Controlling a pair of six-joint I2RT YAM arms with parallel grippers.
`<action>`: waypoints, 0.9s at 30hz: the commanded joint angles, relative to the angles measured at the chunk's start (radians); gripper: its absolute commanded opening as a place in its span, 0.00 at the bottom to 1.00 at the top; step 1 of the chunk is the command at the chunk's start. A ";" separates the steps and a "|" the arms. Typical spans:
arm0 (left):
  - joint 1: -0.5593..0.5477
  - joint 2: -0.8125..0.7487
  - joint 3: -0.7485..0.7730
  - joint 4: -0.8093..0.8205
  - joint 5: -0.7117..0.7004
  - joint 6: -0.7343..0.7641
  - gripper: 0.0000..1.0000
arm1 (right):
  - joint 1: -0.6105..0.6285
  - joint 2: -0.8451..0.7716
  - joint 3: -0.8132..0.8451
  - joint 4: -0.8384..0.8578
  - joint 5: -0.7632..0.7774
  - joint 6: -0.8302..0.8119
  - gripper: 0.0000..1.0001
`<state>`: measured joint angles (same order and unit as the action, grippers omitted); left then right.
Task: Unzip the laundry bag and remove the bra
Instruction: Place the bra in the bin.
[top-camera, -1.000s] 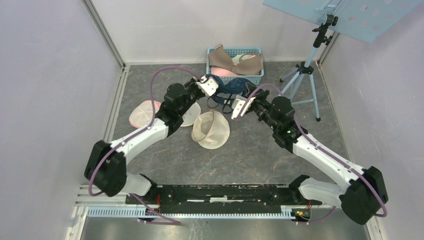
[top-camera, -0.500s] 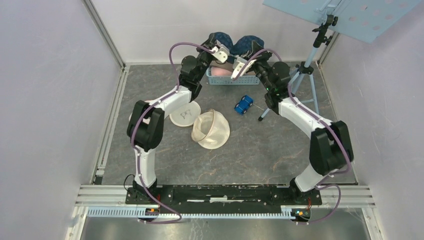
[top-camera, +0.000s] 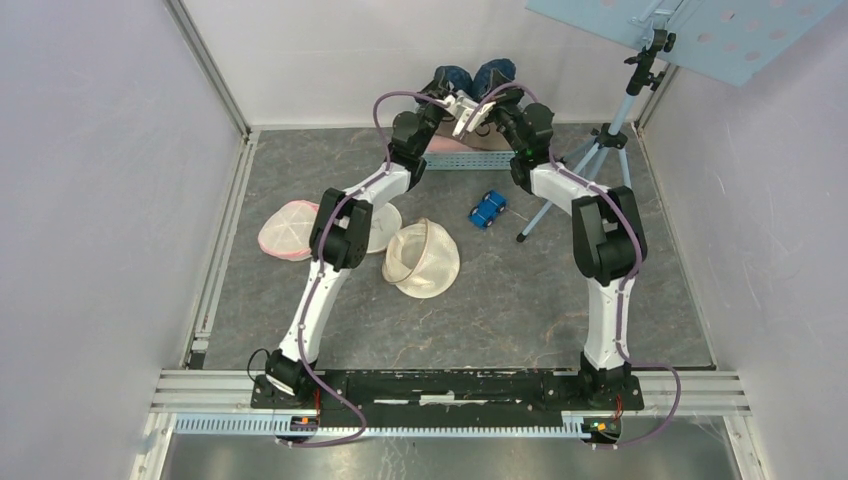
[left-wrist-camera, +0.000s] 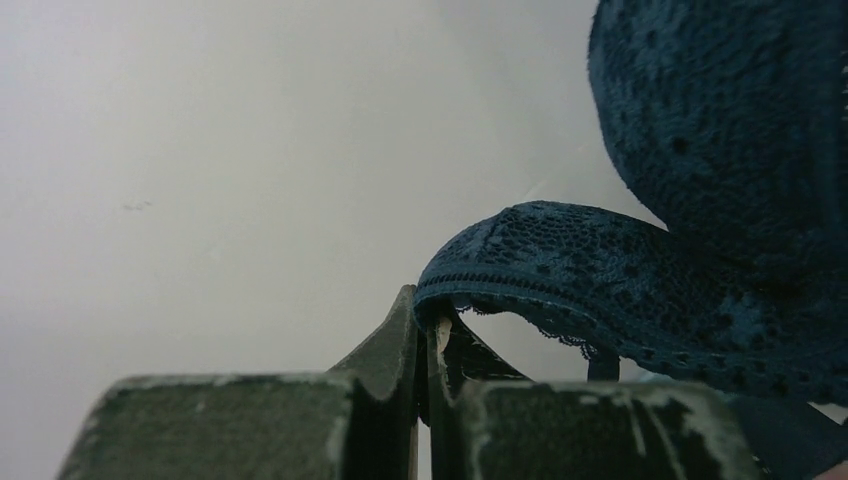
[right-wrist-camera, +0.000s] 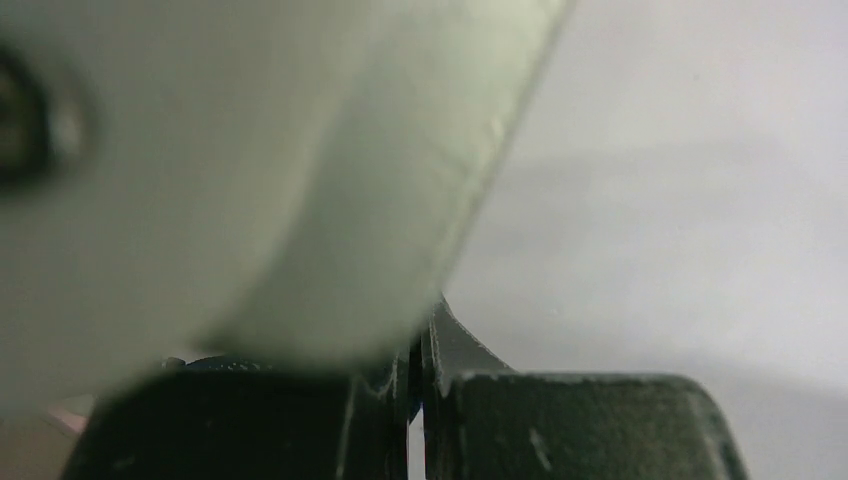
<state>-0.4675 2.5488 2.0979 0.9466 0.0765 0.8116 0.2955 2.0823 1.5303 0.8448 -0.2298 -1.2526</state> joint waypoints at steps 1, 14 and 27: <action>0.004 0.084 0.149 -0.032 0.006 -0.032 0.02 | -0.018 0.093 0.134 0.044 -0.033 -0.047 0.00; 0.016 0.020 -0.102 -0.055 0.086 -0.016 0.07 | -0.049 0.210 0.119 -0.037 -0.115 -0.124 0.00; 0.035 -0.079 -0.226 -0.109 0.145 -0.016 0.42 | -0.062 0.120 0.003 -0.217 -0.176 -0.159 0.26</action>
<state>-0.4397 2.5969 1.9121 0.8051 0.1703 0.8124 0.2310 2.2692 1.5505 0.7109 -0.3637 -1.3743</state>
